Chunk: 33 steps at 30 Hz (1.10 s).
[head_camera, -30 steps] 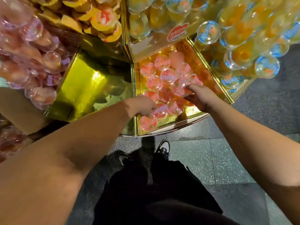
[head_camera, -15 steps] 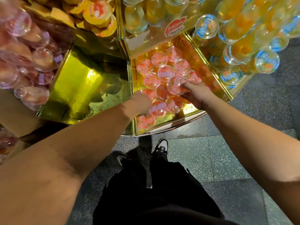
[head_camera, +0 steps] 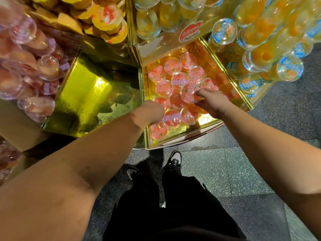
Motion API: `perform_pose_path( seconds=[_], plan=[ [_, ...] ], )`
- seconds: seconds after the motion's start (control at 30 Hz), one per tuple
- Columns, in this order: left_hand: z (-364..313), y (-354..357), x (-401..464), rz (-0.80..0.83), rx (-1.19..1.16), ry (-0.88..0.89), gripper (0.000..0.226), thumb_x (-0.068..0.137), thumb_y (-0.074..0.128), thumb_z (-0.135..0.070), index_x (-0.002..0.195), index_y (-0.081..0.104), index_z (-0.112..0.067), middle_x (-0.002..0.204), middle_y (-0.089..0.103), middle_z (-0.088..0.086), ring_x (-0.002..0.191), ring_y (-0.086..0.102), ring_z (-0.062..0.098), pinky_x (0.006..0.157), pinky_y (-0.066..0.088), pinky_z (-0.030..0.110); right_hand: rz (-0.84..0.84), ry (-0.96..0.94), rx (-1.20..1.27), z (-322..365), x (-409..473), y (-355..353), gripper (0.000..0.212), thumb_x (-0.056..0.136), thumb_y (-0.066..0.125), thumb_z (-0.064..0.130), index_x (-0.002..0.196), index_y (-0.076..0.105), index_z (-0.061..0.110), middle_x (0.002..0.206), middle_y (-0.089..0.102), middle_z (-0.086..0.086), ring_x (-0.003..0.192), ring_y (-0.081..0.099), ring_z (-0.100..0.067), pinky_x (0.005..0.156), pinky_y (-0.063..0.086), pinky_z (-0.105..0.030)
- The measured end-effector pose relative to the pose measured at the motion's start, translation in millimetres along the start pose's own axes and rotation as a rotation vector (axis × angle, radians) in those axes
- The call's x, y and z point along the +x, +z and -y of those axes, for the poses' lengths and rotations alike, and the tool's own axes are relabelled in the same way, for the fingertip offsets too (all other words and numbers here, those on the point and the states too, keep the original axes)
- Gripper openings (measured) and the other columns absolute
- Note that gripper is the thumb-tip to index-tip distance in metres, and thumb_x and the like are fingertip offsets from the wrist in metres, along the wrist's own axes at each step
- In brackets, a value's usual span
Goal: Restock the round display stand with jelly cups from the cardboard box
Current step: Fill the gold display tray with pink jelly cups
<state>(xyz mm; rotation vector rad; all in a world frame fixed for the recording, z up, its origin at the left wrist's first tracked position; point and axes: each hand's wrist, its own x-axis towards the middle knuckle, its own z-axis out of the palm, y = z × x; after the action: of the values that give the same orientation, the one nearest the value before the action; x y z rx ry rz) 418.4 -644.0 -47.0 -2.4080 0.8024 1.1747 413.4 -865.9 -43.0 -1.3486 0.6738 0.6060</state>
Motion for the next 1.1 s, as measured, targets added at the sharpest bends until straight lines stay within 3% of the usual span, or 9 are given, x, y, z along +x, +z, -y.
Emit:
perform_pose_path(
  seconds=[0.13, 0.37, 0.53, 0.7, 0.8, 0.93, 1.1],
  plan=[
    [-6.2, -5.7, 2.3, 0.005, -0.004, -0.006, 0.028, 0.088, 0.05, 0.002, 0.1, 0.07, -0.012, 0.101, 0.063, 0.003, 0.068, 0.052, 0.019, 0.059, 0.043, 0.032, -0.008, -0.023, 0.007, 2.7, -1.5, -1.8, 0.022, 0.096, 0.06, 0.011, 0.117, 0.061, 0.004, 0.101, 0.07, -0.008, 0.091, 0.069, -0.021, 0.085, 0.056, -0.03],
    [-5.5, -9.6, 7.0, 0.04, -0.002, 0.003, 0.031, 0.089, 0.051, 0.0, 0.108, 0.071, -0.015, 0.096, 0.065, 0.0, 0.086, 0.062, 0.022, 0.066, 0.048, 0.034, 0.001, -0.021, 0.019, 6.3, -4.0, -5.9, 0.021, 0.097, 0.058, 0.011, 0.117, 0.059, 0.004, 0.096, 0.07, -0.005, 0.083, 0.07, -0.016, 0.076, 0.055, -0.025],
    [-6.7, -8.4, 8.8, 0.067, -0.03, -0.002, 0.032, 0.089, 0.054, -0.001, 0.113, 0.07, -0.015, 0.106, 0.066, 0.0, 0.093, 0.063, 0.023, 0.068, 0.049, 0.035, -0.009, -0.017, 0.017, 5.3, -2.9, -7.0, 0.02, 0.097, 0.057, 0.011, 0.116, 0.059, 0.003, 0.096, 0.069, -0.006, 0.086, 0.069, -0.018, 0.081, 0.056, -0.027],
    [-7.1, -7.0, 4.7, 0.032, -0.016, -0.003, 0.033, 0.091, 0.048, 0.0, 0.11, 0.07, -0.015, 0.098, 0.065, -0.003, 0.082, 0.058, 0.02, 0.072, 0.045, 0.033, -0.03, -0.016, 0.065, 4.6, -5.2, -4.3, 0.005, 0.097, 0.057, 0.008, 0.098, 0.061, 0.007, 0.091, 0.068, -0.004, 0.084, 0.067, -0.017, 0.081, 0.056, -0.026],
    [-10.5, -6.2, 3.5, 0.034, -0.009, -0.014, 0.027, 0.093, 0.045, -0.001, 0.104, 0.067, -0.012, 0.087, 0.058, -0.002, 0.073, 0.053, 0.017, 0.074, 0.044, 0.033, -0.032, -0.018, 0.066, 3.6, -6.5, -7.0, 0.006, 0.097, 0.057, 0.008, 0.094, 0.062, 0.009, 0.088, 0.068, -0.004, 0.083, 0.067, -0.018, 0.088, 0.055, -0.031],
    [-13.2, -6.2, 1.9, 0.1, -0.028, 0.019, 0.029, 0.093, 0.046, -0.002, 0.117, 0.063, -0.004, 0.078, 0.05, -0.001, 0.069, 0.054, 0.016, 0.059, 0.045, 0.029, -0.032, -0.026, 0.069, 3.0, -7.1, -12.1, 0.007, 0.096, 0.057, 0.006, 0.092, 0.062, 0.008, 0.087, 0.067, -0.004, 0.083, 0.066, -0.017, 0.087, 0.055, -0.03],
    [-14.0, -13.0, -2.6, 0.129, -0.014, 0.0, 0.032, 0.09, 0.045, 0.004, 0.112, 0.066, -0.004, 0.079, 0.053, -0.001, 0.061, 0.051, 0.014, 0.05, 0.041, 0.026, -0.025, -0.034, 0.075, -0.2, -8.2, -16.0, 0.007, 0.096, 0.056, 0.005, 0.092, 0.061, 0.008, 0.085, 0.068, -0.004, 0.082, 0.067, -0.018, 0.083, 0.055, -0.03]
  ],
)
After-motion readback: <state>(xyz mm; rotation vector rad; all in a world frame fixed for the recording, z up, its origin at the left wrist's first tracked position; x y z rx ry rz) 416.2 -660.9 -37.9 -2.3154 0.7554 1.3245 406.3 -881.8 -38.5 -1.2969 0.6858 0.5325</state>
